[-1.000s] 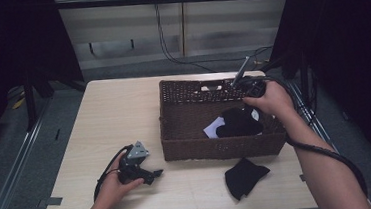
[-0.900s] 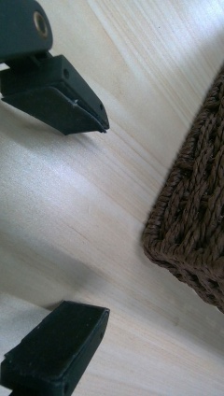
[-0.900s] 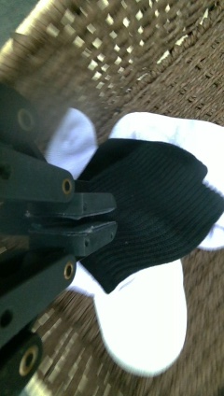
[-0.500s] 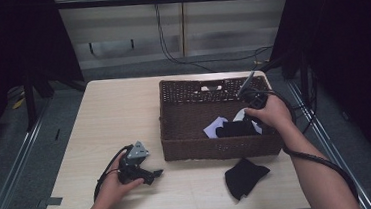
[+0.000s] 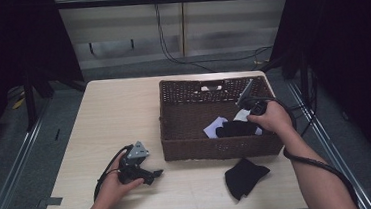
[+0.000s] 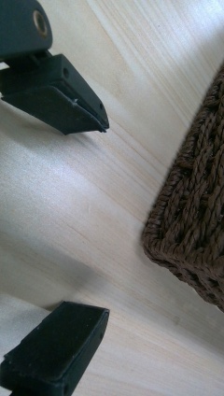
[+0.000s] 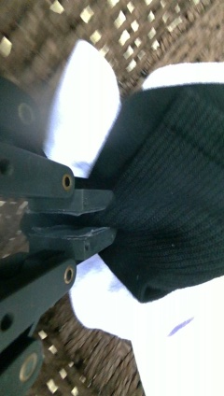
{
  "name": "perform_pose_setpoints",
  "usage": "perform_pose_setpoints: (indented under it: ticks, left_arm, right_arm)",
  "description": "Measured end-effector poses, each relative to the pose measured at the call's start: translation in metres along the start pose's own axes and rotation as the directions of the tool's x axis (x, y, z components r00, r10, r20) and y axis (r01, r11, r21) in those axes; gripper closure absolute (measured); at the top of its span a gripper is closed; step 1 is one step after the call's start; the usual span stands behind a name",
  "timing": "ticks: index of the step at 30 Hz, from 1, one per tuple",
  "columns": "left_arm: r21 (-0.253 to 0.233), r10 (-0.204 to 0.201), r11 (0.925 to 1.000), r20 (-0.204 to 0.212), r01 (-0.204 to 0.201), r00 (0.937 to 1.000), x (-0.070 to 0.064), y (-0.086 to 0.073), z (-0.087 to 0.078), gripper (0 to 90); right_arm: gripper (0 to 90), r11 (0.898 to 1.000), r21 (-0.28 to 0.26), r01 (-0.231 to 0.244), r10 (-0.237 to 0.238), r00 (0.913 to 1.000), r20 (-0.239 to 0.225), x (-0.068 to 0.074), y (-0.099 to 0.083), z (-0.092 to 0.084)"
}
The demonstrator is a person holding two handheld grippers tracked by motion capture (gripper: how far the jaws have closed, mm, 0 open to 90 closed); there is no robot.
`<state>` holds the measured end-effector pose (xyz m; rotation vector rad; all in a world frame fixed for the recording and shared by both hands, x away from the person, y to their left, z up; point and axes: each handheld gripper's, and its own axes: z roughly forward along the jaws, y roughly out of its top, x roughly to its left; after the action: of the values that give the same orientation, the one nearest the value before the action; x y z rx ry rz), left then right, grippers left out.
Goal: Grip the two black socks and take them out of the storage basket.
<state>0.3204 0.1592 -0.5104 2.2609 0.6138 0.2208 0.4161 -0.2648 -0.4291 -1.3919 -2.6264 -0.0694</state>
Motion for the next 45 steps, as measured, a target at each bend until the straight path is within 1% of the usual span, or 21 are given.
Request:
perform_pose_setpoints:
  ticks: [6,13,20,24,26,30,36,40,41,45]
  left_arm:
    - [0.001,-0.001,1.0000,0.001,0.001,1.0000,0.000,0.000,0.000,8.5]
    - [0.005,0.001,1.0000,0.003,-0.001,1.0000,0.000,0.000,0.000,8.5]
    - [0.005,0.001,1.0000,0.004,-0.001,1.0000,0.000,0.000,0.000,8.5]
    - [0.005,0.001,1.0000,0.003,-0.001,1.0000,0.000,0.000,0.000,8.5]
    - [0.005,0.001,1.0000,0.004,-0.001,1.0000,0.000,0.000,0.000,8.5]
    - [0.005,0.000,1.0000,0.004,0.000,1.0000,0.000,0.000,0.000,8.5]
    - [0.008,0.002,1.0000,0.005,-0.002,1.0000,0.000,0.000,-0.001,8.5]
    - [0.008,0.002,1.0000,0.005,-0.002,1.0000,0.000,0.000,-0.001,8.5]
    - [0.008,0.002,1.0000,0.005,-0.002,1.0000,0.000,0.000,-0.001,8.5]
    - [0.007,0.003,1.0000,0.005,-0.003,1.0000,0.000,0.000,0.000,8.5]
  right_arm:
    - [83.2,1.000,-0.004,0.027,-0.027,0.9993,0.027,0.007,0.000,-0.028]
    - [83.2,0.999,-0.001,0.051,-0.051,0.9959,0.074,0.017,0.003,-0.057]
    - [83.2,0.998,-0.013,0.068,-0.066,0.9932,0.096,0.026,0.005,-0.083]
    - [83.2,0.997,0.001,0.079,-0.079,0.9896,0.120,0.033,0.006,-0.098]
    - [83.2,0.996,0.003,0.092,-0.092,0.9878,0.126,0.037,0.006,-0.105]
    - [83.6,0.995,0.011,0.100,-0.101,0.9853,0.138,0.043,0.007,-0.119]
    - [83.7,0.993,0.015,0.115,-0.116,0.9802,0.161,0.053,0.009,-0.140]
    - [83.7,0.992,0.015,0.124,-0.125,0.9785,0.164,0.059,0.009,-0.151]
    - [83.7,0.991,0.012,0.133,-0.133,0.9763,0.171,0.060,0.008,-0.155]
    - [83.7,0.990,0.017,0.141,-0.141,0.9728,0.183,0.067,0.007,-0.171]
